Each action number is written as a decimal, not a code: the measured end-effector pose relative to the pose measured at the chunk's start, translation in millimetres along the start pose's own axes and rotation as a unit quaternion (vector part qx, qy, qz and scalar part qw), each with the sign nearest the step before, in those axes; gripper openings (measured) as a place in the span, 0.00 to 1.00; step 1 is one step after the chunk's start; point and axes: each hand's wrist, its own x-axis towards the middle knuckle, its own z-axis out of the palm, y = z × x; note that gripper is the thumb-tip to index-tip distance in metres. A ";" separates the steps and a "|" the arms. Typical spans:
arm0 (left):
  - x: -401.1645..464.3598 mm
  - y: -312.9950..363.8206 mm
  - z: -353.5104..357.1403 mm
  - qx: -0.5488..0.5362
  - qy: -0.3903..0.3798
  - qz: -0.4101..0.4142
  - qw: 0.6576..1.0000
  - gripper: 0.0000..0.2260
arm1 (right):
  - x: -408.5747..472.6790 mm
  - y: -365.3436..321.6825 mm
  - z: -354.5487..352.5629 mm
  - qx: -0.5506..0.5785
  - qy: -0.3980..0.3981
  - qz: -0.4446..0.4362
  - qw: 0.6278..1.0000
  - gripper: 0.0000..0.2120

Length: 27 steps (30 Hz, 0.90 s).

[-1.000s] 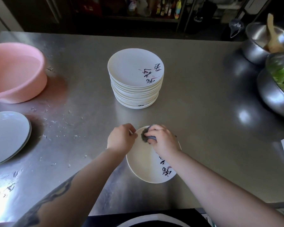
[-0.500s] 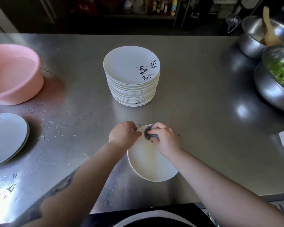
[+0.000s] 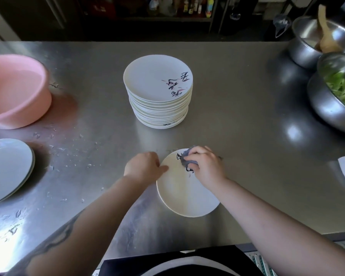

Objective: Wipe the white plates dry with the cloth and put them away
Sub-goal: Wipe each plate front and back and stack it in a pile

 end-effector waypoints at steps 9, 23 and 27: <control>2.9 1.8 2.5 -0.113 -0.042 -0.049 0.992 0.06 | 3.0 10.2 -10.3 -0.072 -0.008 0.036 0.997 0.12; 14.4 18.9 7.7 -0.054 0.014 -0.001 0.998 0.10 | 7.3 0.9 1.3 -0.014 -0.032 -0.037 0.999 0.11; 10.1 2.0 8.7 -0.132 0.039 -0.051 0.989 0.08 | 10.8 17.6 -10.6 -0.074 -0.016 0.040 0.996 0.08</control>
